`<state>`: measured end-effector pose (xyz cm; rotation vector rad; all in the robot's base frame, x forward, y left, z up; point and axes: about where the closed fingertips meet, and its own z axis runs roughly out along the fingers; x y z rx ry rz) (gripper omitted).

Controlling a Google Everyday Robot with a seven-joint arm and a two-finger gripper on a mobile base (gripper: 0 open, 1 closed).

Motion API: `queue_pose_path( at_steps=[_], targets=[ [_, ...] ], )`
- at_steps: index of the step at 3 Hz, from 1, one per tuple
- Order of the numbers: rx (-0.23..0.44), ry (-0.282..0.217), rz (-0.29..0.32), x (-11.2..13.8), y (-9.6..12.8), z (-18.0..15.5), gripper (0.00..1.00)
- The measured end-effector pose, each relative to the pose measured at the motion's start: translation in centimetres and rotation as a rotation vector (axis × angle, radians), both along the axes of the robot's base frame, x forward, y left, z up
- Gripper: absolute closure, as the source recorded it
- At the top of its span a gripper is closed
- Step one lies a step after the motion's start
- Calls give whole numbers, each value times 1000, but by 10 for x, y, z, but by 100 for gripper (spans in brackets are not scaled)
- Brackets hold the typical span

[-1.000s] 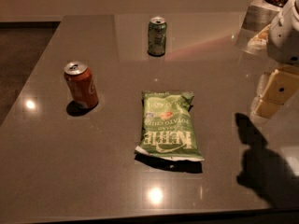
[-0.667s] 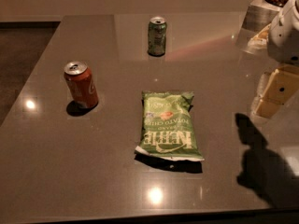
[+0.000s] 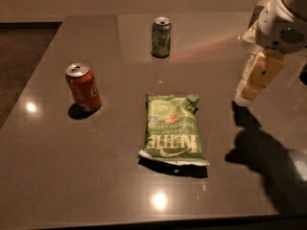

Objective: Pick green can

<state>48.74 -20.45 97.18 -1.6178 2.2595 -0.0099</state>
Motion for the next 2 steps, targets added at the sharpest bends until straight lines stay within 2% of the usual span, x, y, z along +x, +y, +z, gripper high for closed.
queue_pose_path(
  at_steps=[2],
  targets=[
    [159, -32, -101, 79, 18, -5, 0]
  ],
)
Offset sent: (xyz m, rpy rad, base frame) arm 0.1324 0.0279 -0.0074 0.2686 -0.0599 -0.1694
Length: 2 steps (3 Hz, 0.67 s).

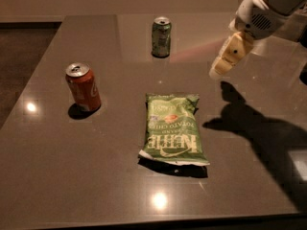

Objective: Pick green can

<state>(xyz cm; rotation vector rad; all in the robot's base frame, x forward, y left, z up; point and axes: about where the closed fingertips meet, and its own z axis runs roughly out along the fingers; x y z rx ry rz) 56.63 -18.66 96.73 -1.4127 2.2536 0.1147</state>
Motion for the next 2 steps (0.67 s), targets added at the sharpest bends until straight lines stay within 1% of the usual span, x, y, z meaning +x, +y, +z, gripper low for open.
queue_pose_path(
  at_steps=[1, 2],
  targets=[
    [89, -40, -35, 46, 18, -4, 0],
    [180, -99, -73, 107, 42, -11, 0]
  ],
)
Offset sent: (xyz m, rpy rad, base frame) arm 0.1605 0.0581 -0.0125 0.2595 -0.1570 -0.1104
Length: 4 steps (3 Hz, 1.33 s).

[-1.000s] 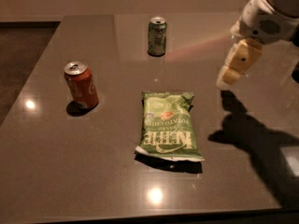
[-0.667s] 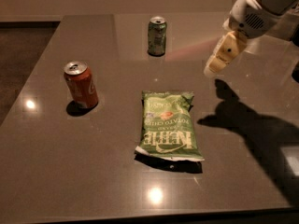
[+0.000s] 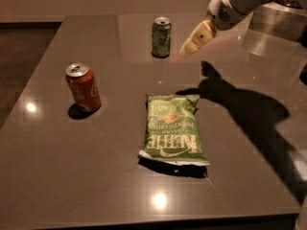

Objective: Pick green can

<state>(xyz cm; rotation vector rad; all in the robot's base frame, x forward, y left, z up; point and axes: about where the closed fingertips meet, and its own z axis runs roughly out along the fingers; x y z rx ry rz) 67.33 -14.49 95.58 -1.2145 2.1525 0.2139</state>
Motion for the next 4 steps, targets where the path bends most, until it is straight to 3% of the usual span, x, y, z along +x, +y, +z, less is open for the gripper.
queue_pose_path(
  at_steps=[2, 4],
  targets=[
    [130, -35, -17, 81, 57, -27, 0],
    [183, -37, -17, 115, 81, -39, 0]
  ],
)
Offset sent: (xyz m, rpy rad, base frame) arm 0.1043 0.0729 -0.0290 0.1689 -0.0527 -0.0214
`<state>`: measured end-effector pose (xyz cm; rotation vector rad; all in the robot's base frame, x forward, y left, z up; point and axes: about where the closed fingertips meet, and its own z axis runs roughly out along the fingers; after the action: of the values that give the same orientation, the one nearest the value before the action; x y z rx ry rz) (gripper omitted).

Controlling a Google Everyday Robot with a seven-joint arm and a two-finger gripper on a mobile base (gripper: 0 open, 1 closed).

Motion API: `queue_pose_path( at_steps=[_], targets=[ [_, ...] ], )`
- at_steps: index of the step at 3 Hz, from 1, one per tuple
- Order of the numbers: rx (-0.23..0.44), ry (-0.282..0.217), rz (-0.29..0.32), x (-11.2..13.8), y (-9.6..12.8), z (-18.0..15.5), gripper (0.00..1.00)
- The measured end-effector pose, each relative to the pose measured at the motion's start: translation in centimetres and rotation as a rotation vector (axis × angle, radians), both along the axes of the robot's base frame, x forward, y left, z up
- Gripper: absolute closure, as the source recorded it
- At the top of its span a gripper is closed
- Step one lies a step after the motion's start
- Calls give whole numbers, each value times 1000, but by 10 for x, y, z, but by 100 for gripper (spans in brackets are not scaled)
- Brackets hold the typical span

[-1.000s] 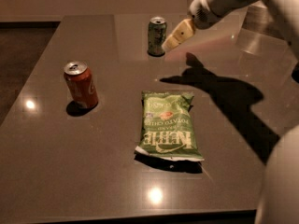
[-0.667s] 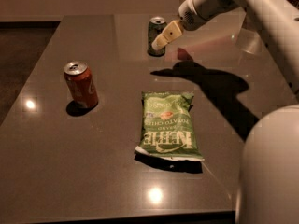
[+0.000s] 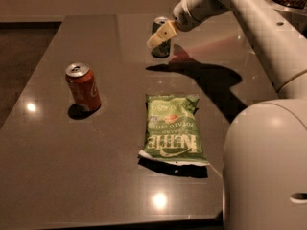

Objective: Pick green can

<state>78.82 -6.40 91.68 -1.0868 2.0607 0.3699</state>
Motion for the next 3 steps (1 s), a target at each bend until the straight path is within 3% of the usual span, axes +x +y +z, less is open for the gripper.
queue_pose_path(
  at_steps=[2, 3],
  targets=[
    [45, -2, 20, 12, 15, 9, 44],
    [56, -7, 57, 7, 18, 23, 67]
  ],
)
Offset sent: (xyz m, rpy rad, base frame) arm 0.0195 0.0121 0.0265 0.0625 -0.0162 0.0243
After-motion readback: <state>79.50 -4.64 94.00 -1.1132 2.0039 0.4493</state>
